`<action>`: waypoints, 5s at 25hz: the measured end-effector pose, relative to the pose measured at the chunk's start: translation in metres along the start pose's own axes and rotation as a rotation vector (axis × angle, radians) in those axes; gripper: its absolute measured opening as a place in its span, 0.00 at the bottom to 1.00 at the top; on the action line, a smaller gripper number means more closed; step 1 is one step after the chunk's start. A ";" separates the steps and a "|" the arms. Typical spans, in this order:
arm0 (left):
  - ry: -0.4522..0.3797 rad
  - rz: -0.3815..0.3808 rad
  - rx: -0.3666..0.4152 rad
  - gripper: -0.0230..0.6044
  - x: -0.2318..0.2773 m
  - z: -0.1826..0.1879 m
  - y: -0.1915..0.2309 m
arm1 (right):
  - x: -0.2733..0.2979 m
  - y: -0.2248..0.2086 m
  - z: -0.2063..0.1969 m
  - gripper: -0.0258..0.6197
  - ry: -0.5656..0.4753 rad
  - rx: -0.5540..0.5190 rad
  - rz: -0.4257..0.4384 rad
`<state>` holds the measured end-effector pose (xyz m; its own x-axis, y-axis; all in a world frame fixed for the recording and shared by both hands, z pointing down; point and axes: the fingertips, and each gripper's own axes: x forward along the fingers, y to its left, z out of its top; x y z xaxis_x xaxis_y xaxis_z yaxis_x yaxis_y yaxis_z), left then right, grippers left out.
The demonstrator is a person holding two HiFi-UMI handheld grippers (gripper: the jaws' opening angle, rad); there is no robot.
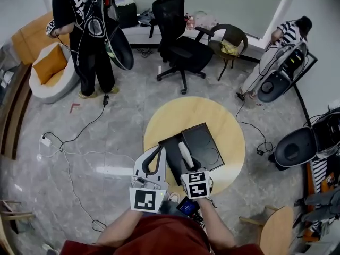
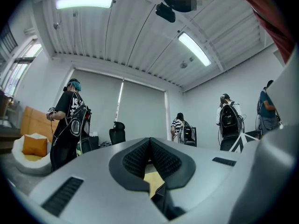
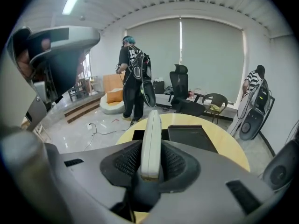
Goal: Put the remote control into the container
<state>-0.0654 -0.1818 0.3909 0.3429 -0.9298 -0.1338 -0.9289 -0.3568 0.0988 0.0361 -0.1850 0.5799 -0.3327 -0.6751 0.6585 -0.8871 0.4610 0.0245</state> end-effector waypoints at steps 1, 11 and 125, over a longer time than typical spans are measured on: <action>-0.004 0.004 0.003 0.06 0.000 0.001 0.002 | 0.004 0.001 -0.002 0.23 0.010 -0.002 0.003; -0.028 0.046 0.016 0.06 -0.007 0.007 0.016 | 0.044 0.010 -0.030 0.23 0.119 -0.018 0.019; 0.070 -0.014 0.092 0.06 -0.006 -0.010 0.019 | -0.163 -0.013 0.157 0.11 -0.646 0.000 -0.141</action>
<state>-0.0836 -0.1837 0.4031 0.3621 -0.9299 -0.0648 -0.9317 -0.3632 0.0062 0.0516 -0.1716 0.3540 -0.3382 -0.9388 0.0649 -0.9363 0.3426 0.0777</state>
